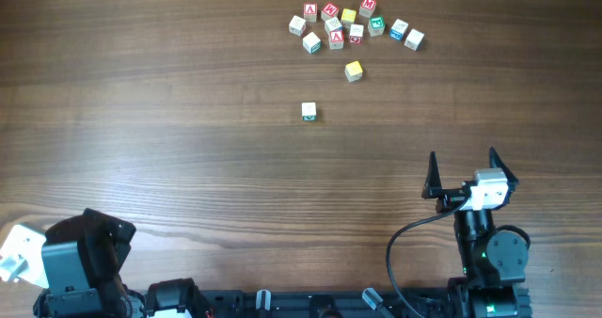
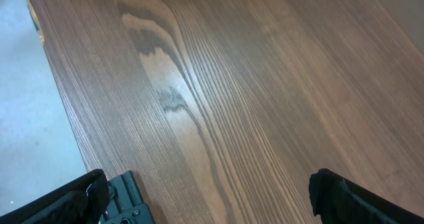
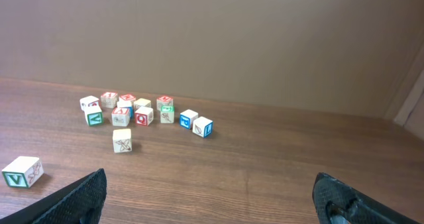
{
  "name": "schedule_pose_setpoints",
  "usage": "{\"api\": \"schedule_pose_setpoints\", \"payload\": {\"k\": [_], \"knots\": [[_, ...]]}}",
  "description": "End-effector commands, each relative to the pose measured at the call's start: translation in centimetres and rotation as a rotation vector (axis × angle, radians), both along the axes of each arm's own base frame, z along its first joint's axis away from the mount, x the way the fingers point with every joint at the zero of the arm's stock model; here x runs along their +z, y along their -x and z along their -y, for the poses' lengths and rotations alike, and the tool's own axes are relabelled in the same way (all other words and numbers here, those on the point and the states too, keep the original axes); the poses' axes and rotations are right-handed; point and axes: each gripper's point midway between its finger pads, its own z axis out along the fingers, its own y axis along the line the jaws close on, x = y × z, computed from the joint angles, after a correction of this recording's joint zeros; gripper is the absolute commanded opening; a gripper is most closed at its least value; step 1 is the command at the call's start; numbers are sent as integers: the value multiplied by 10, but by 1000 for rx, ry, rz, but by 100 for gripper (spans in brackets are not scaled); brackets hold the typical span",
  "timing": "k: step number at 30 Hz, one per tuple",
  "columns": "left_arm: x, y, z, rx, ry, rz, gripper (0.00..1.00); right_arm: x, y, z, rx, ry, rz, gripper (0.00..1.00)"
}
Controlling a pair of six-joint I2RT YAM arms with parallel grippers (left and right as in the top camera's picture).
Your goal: Form a horizontal line
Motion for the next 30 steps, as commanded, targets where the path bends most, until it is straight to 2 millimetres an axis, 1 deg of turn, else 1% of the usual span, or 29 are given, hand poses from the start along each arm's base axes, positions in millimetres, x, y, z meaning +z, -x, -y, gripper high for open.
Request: {"api": "schedule_pose_setpoints", "payload": {"k": [1,30], "knots": [[0,3,-3,27,-7,5,100,1,0,-2,11,-4,4,100],[-1,2,-1,21,2,8,100,1,0,-2,11,-2,5,100]]}}
